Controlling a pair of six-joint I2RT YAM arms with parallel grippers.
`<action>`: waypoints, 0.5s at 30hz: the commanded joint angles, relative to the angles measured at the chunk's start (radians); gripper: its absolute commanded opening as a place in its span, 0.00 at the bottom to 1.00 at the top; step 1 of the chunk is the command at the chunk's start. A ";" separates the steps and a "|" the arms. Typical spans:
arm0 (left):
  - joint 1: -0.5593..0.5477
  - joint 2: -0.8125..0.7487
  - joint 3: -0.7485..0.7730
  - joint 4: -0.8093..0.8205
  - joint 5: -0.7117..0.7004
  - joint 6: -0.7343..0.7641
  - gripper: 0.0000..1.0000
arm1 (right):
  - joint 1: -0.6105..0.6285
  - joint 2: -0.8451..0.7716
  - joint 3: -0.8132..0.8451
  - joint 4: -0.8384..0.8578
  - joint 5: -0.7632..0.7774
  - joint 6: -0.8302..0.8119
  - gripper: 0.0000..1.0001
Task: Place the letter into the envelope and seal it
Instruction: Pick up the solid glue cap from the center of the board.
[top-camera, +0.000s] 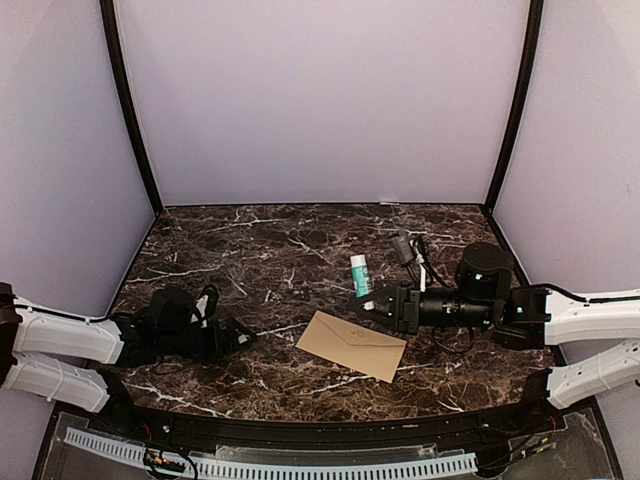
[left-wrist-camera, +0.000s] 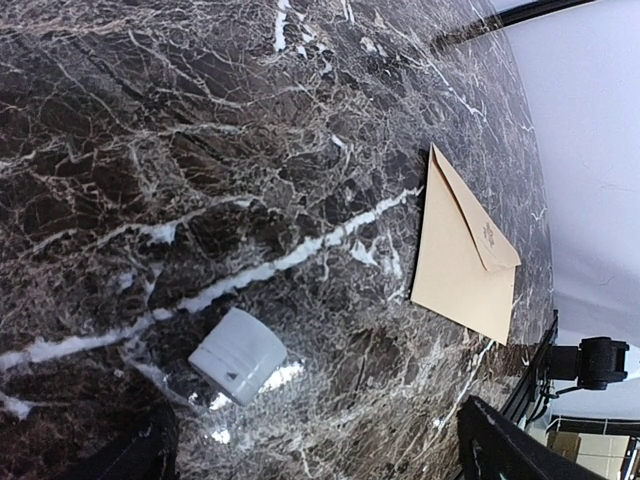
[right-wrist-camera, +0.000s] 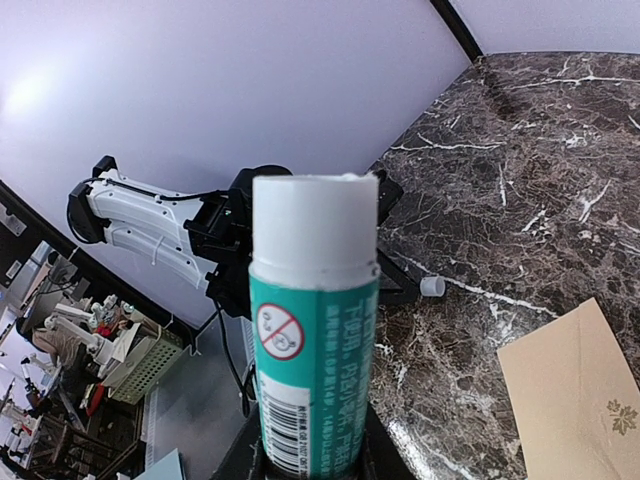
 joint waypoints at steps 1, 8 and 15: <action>0.009 0.023 0.009 0.058 0.017 0.012 0.96 | -0.005 0.000 0.009 0.034 -0.009 0.010 0.05; 0.010 0.065 0.027 0.085 0.025 0.034 0.96 | -0.004 -0.007 0.008 0.028 -0.009 0.011 0.04; 0.010 0.098 0.052 0.108 0.059 0.073 0.95 | -0.005 -0.011 0.007 0.022 -0.011 0.011 0.04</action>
